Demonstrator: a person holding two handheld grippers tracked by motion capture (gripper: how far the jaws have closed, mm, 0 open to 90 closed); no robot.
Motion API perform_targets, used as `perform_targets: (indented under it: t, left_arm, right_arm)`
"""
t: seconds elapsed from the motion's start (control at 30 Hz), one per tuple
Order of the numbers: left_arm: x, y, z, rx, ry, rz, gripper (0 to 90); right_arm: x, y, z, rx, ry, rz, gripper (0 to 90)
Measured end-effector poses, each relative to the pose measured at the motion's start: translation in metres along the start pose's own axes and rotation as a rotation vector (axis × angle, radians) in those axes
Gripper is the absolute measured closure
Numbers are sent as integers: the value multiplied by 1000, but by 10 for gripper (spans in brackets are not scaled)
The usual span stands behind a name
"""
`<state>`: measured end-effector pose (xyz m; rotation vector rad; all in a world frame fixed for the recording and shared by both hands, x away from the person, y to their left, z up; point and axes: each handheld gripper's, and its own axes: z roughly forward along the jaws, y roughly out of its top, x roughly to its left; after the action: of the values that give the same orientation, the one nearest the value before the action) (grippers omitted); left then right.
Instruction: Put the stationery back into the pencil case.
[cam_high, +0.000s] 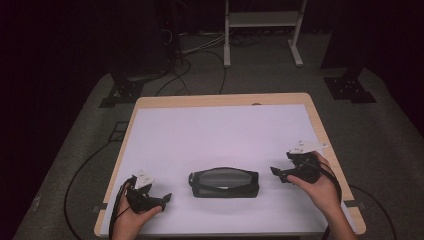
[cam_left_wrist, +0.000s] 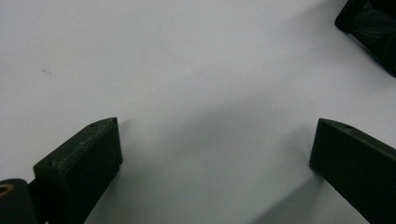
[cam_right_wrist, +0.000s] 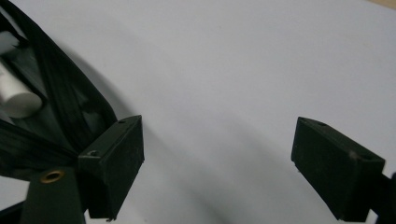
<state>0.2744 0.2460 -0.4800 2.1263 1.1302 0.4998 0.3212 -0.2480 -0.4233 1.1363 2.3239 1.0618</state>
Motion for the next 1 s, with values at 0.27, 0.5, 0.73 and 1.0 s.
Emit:
perform_targets:
  t: [0.27, 0.5, 0.73, 1.0]
  left_arm:
    - [0, 0, 0, 0, 0, 0, 14]
    - [0, 0, 0, 0, 0, 0, 14]
    - [0, 0, 0, 0, 0, -1, 14]
    - [0, 0, 0, 0, 0, 0, 14]
  right_arm:
    - [-9, -22, 0, 30, -45, 36, 164]
    - [-16, -40, -2, 47, -73, 63, 164]
    - [-20, -54, -2, 60, -88, 83, 164]
    - [-24, -72, -4, 63, -122, 128, 165]
